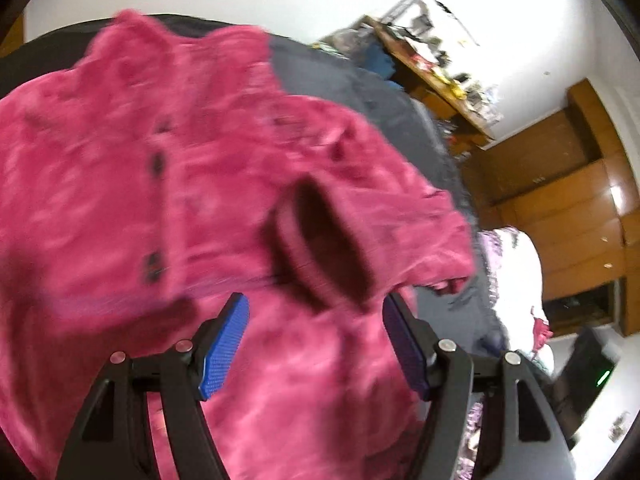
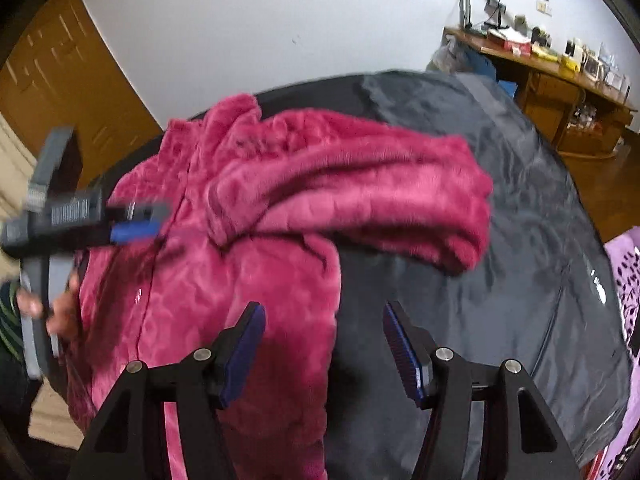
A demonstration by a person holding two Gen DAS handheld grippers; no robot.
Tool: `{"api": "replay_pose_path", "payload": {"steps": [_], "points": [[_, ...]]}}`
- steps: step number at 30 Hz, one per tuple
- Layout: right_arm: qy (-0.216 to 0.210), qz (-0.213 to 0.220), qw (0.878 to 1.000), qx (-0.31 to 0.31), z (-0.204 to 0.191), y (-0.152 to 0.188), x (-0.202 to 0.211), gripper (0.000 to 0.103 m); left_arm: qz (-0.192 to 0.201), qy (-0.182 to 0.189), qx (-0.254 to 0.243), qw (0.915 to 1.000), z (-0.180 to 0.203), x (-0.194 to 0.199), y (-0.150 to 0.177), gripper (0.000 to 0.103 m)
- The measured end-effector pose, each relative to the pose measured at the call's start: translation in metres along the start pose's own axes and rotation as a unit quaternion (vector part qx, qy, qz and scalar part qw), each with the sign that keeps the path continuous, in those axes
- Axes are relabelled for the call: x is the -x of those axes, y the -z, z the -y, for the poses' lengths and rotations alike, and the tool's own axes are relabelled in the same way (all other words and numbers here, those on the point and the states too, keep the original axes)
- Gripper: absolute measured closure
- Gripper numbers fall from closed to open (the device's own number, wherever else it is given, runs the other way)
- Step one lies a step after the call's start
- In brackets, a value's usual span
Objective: Fold clothes
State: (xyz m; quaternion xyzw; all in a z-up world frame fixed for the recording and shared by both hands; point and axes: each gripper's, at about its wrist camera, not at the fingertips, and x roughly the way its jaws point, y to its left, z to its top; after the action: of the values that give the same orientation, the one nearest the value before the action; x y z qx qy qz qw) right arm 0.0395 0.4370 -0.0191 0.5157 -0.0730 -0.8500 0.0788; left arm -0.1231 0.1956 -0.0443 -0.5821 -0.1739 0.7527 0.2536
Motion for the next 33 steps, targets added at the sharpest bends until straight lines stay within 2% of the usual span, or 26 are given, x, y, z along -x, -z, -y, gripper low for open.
{"api": "replay_pose_path", "payload": {"steps": [5,9,12,13,14,15,17,19,23,28,31,33], "points": [[-0.033,-0.019,0.999,0.032,-0.028,0.018,-0.016,0.040,-0.024,0.020,-0.004,0.9995,0.021,-0.029,-0.036,0.030],[-0.037,-0.033,0.995,0.089,-0.058,0.031,-0.032,0.040,-0.055,0.032,0.023,0.9977,0.018,-0.055,-0.050,0.030],[-0.039,-0.045,0.993,0.103,-0.068,0.039,-0.042,0.040,-0.073,0.038,0.049,0.9954,0.011,-0.071,-0.052,0.030],[-0.039,-0.050,0.993,0.102,-0.069,0.040,-0.045,0.040,-0.075,0.041,0.055,0.9948,0.008,-0.073,-0.052,0.038],[-0.039,-0.054,0.993,0.100,-0.069,0.042,-0.048,0.040,-0.076,0.044,0.061,0.9943,0.006,-0.074,-0.051,0.054],[-0.039,-0.059,0.993,0.099,-0.069,0.044,-0.052,0.040,-0.078,0.042,0.063,0.9941,0.005,-0.075,-0.051,0.062],[-0.030,-0.063,0.993,0.099,-0.066,0.047,-0.056,0.040,-0.079,0.038,0.066,0.9939,0.004,-0.073,-0.050,0.086],[-0.025,-0.068,0.993,0.097,-0.063,0.048,-0.059,0.040,-0.071,0.044,0.071,0.9940,0.003,-0.066,-0.052,0.089],[-0.022,-0.073,0.993,0.091,-0.057,0.048,-0.063,0.040,-0.029,0.067,0.081,0.9941,0.002,-0.030,-0.059,0.093],[-0.020,-0.077,0.993,0.092,-0.055,0.048,-0.067,0.040,0.038,0.090,0.099,0.9903,-0.005,0.037,-0.069,0.095],[-0.020,-0.078,0.992,0.092,-0.055,0.047,-0.068,0.040,0.080,0.090,0.112,0.9864,-0.018,0.083,-0.072,0.095],[-0.020,-0.079,0.992,0.093,-0.054,0.047,-0.070,0.040,0.106,0.078,0.121,0.9839,-0.028,0.113,-0.072,0.095]]}}
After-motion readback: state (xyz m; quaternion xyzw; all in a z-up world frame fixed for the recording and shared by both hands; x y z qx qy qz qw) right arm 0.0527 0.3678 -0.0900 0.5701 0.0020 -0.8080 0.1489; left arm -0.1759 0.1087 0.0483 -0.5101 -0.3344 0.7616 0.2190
